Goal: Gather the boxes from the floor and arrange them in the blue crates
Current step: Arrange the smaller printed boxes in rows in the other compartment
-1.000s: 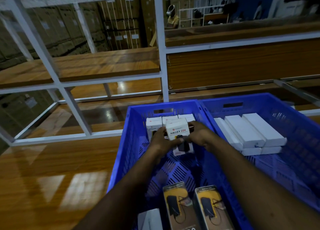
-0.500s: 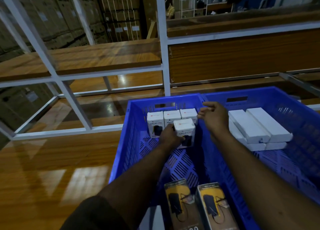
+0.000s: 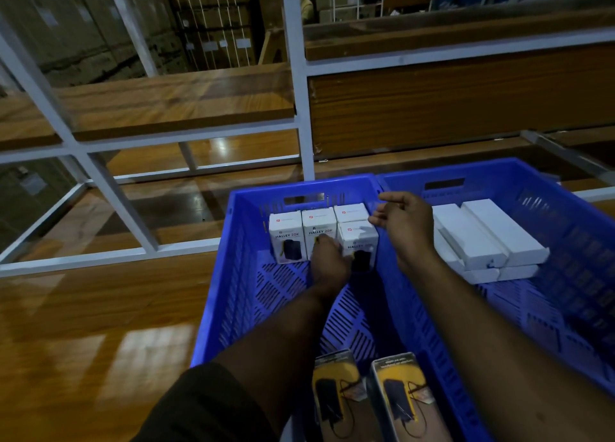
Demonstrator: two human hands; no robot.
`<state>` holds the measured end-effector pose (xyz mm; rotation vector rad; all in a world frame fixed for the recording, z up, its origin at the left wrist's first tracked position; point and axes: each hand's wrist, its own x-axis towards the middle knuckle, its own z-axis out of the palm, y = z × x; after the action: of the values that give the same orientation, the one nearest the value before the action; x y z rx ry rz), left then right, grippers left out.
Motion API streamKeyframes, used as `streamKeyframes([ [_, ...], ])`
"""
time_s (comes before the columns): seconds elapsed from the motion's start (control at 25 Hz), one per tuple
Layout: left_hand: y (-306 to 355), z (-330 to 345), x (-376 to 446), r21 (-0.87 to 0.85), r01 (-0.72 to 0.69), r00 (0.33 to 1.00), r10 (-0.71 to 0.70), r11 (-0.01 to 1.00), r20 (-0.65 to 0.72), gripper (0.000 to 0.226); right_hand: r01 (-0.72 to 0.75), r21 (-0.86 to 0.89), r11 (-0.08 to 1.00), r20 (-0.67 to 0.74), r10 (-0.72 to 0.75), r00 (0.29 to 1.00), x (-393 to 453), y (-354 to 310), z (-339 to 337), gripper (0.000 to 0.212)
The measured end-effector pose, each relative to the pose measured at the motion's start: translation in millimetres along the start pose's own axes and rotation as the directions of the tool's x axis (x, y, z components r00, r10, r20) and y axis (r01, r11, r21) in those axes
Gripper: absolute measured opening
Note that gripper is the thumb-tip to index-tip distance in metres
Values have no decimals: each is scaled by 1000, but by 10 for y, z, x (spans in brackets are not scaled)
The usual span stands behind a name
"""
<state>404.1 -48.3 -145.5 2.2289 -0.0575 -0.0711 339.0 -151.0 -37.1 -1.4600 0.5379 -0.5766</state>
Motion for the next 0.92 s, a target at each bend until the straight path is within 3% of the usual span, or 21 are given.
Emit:
streamKeyframes([
  [0.36,49,-329,54,141,-32,988,10,990,157,33,95,-157,983,70,-85,994,-10,46,25,21],
  [0.56,199,-1036,-170,-35,29,963,-18,999,267,15,107,-274,956,307,-19,951,-176,44,133,23],
  [0.64,188,-1302,-294,-127,32,965,3,991,264,8,160,-384,910,494,56,868,-295,62,190,21],
  [0.76,127,-1590,-519,-223,56,976,-6,973,218,20,370,-518,771,745,195,637,-471,72,225,13],
  [0.84,44,-1684,-666,-258,53,981,-3,965,192,23,477,-537,695,830,337,444,-598,37,219,16],
  [0.92,-53,-1686,-753,-190,35,980,3,981,198,25,562,-566,603,822,466,327,-721,-10,196,35],
])
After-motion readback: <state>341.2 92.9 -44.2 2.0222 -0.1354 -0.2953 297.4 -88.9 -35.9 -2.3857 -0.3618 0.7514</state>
